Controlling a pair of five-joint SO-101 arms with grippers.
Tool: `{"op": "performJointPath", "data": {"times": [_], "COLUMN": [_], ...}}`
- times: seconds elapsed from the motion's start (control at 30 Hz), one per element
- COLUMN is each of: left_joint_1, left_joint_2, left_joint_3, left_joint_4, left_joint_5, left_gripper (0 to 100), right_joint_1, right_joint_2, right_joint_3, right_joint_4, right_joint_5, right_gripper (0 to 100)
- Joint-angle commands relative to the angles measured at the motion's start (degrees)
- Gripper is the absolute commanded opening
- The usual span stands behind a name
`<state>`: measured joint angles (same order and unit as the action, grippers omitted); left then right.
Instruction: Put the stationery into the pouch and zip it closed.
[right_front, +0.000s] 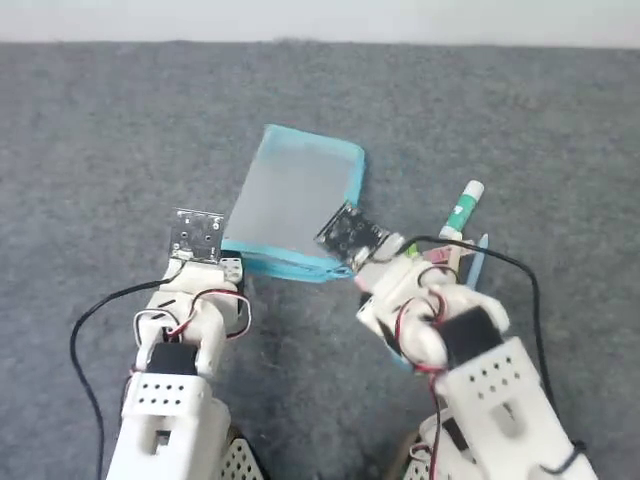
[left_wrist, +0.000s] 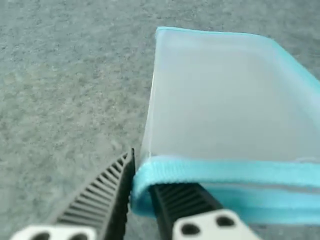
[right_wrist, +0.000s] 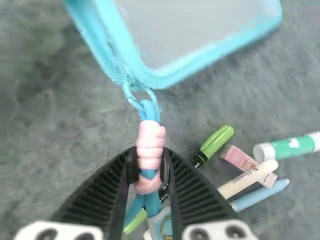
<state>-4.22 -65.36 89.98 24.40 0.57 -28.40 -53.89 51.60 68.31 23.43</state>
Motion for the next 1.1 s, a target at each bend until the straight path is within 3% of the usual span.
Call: {"op": "performJointPath", "data": {"times": [0.0, 0.3, 0.57, 0.8, 0.9, 1.07], "left_joint_1": [-1.49, -0.88, -0.88, -1.58, -4.31, -7.82], "left_joint_2": [0.26, 0.26, 0.26, 0.26, 0.26, 0.26], "left_joint_3": [-3.38, -3.12, -4.0, -4.35, -5.23, -6.11], "left_joint_4": [1.23, 1.23, 4.75, 4.84, 4.66, 4.66], "left_joint_5": [0.97, 0.62, -3.96, 0.0, 2.55, 3.25], "left_gripper": [1, 1, 1, 1, 1, 1], "right_joint_1": [3.91, 11.38, 11.47, 11.74, 11.74, 11.82], "right_joint_2": [6.9, 20.09, 23.16, 23.08, 23.08, 23.43], "right_joint_3": [-1.67, -6.86, -7.56, -8.44, -11.87, -16.88], "right_joint_4": [-3.3, -6.2, -6.55, -5.14, 0.84, 10.42], "right_joint_5": [0.62, 0.79, 0.88, -0.97, -5.19, -4.4], "right_gripper": [0.6, 0.6, 0.6, 1.0, 11.0, 27.7]}}
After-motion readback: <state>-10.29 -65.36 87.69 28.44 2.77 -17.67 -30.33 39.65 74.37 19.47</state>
